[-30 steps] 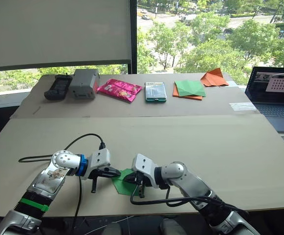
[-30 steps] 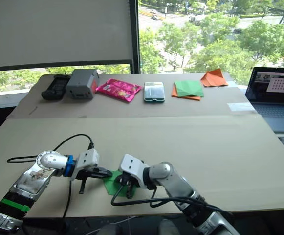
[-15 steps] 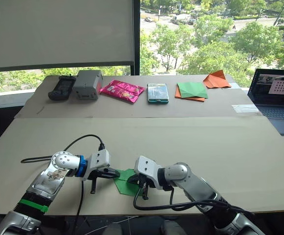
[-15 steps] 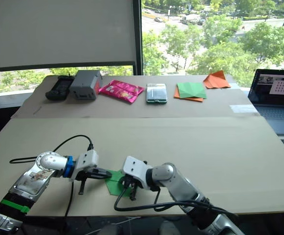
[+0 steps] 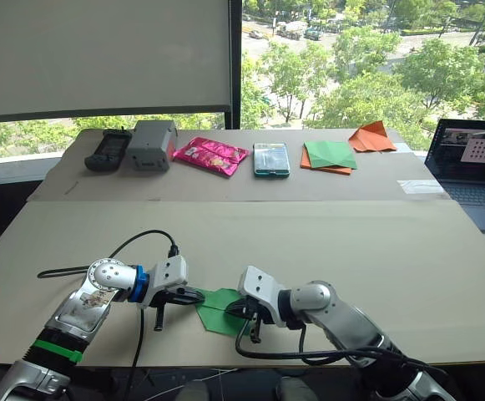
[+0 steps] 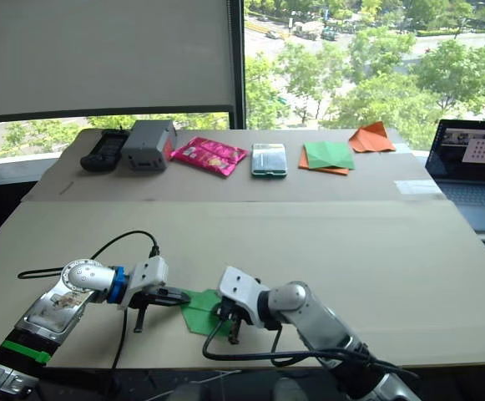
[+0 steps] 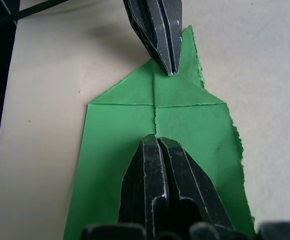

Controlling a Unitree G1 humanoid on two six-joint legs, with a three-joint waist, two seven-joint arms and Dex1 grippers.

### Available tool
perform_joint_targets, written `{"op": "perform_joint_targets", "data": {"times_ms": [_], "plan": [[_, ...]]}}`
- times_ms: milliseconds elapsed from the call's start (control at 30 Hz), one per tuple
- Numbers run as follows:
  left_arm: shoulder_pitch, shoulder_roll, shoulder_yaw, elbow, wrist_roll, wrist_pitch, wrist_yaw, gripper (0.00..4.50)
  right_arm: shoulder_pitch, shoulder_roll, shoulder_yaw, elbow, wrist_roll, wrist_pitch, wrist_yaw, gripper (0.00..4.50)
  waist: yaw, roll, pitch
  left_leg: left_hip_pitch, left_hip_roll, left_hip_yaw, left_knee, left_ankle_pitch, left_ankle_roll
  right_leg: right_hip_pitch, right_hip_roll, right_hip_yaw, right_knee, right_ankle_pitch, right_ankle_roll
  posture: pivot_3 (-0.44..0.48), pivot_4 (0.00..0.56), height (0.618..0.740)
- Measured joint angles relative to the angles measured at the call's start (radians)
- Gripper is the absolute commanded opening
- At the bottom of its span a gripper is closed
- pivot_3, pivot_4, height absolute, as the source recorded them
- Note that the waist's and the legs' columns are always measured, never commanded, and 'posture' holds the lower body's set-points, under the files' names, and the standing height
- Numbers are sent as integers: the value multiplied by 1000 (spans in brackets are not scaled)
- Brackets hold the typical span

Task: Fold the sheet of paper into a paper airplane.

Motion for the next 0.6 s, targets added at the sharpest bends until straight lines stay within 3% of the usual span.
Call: {"op": "perform_joint_targets", "data": {"times_ms": [600], "plan": [[1,0,-3,7,8,-12,-1,0,66,-80,-69,-73,109,74,-31,62,21,-2,-1,-1,-1,0,0,-1,-2,0,-2,0,-2,-2,0,0,150,740]]}}
